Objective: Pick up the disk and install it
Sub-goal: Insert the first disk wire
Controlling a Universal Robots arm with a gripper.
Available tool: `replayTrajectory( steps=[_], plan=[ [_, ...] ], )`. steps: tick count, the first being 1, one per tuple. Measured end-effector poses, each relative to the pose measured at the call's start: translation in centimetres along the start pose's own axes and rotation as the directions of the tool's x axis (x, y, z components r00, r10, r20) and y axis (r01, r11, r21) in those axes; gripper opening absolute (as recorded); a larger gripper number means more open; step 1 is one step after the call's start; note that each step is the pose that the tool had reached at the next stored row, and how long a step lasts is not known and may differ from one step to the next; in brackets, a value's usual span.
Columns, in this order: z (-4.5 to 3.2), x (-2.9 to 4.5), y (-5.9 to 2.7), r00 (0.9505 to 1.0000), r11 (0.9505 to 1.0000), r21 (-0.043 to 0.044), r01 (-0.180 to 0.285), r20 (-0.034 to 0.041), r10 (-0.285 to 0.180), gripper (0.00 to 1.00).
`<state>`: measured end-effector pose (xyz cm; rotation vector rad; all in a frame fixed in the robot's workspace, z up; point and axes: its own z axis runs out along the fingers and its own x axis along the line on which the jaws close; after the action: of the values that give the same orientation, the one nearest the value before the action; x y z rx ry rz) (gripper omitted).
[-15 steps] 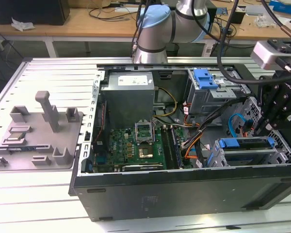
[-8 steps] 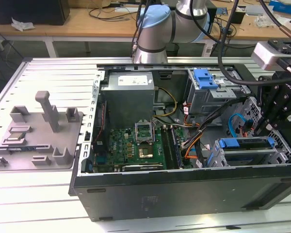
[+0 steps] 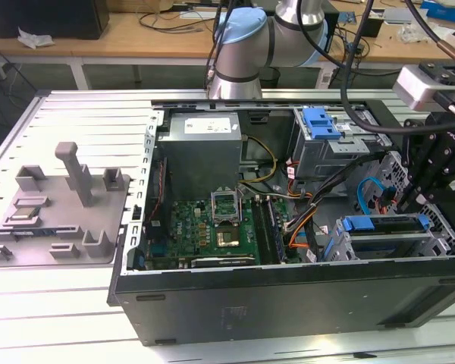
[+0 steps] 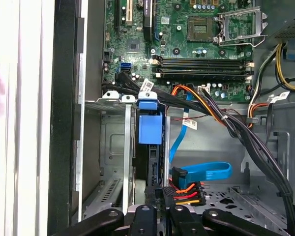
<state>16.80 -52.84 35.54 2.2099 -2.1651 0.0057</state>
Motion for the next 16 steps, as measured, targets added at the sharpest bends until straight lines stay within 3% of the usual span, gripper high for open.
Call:
replayTrajectory(
  steps=[16],
  plan=[
    [0.22,0.01,0.0,1.0,1.0,0.0,0.002,0.0,-0.002,0.16]
  ],
)
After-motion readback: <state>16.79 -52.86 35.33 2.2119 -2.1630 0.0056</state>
